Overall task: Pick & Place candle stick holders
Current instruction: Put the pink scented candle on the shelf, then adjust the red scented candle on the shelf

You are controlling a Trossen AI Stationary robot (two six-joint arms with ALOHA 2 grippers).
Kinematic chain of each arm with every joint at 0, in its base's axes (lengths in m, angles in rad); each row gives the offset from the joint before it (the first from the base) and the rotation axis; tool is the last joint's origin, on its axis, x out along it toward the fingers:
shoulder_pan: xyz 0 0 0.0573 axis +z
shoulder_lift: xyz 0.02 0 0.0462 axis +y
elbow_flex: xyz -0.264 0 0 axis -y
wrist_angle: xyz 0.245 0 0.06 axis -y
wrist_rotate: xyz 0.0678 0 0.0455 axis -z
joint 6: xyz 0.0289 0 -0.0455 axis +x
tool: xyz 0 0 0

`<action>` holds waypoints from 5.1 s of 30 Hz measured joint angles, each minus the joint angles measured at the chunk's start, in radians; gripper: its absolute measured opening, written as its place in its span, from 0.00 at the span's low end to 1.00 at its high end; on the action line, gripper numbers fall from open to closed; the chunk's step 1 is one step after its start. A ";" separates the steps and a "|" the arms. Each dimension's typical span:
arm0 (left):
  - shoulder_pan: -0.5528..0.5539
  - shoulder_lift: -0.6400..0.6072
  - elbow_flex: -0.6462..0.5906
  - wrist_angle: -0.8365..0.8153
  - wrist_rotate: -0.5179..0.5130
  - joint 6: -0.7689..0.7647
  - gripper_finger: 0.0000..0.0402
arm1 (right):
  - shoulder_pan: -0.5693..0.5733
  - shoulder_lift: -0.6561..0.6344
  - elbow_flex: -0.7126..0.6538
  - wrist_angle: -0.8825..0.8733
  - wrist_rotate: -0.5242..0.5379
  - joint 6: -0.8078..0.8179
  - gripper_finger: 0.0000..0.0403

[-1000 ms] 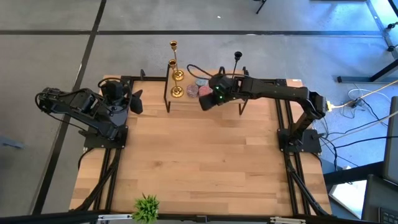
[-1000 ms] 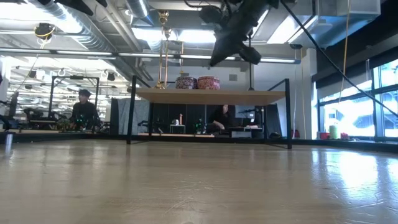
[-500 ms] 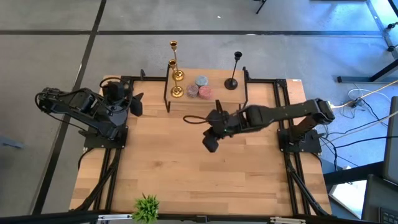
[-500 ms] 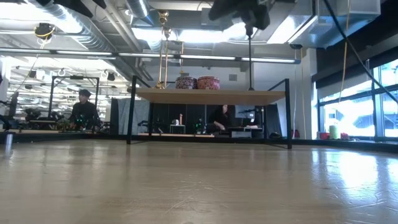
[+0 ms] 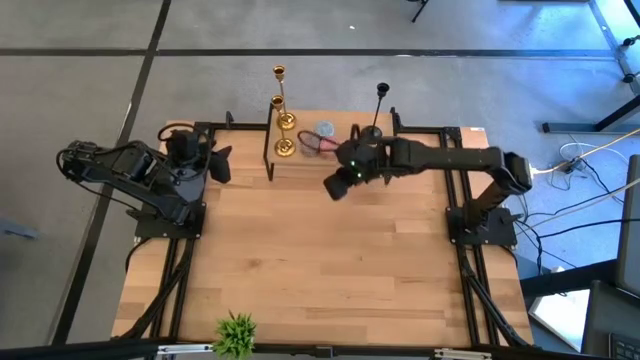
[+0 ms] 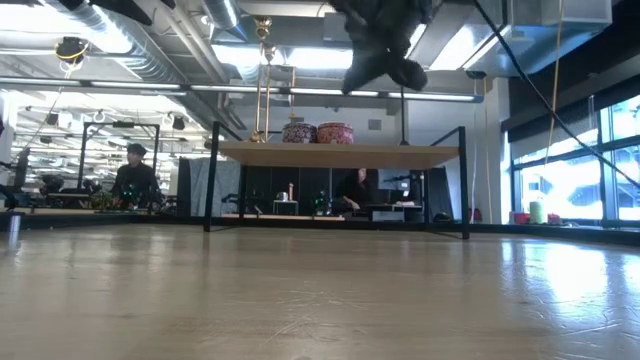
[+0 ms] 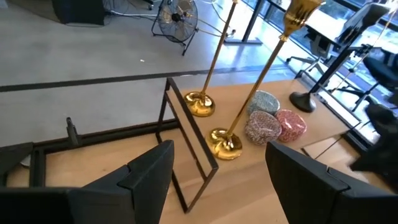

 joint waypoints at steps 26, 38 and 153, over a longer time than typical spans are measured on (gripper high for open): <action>0.000 0.015 0.000 0.016 0.002 0.125 0.62 | -0.135 0.112 0.000 0.055 0.010 0.027 0.00; 0.000 0.015 0.000 0.014 0.005 0.166 0.62 | -0.134 0.112 0.000 0.071 0.104 0.062 0.00; 0.340 0.663 -0.156 1.006 0.274 0.648 0.00 | 0.364 -0.495 -0.221 -0.432 0.527 0.027 0.00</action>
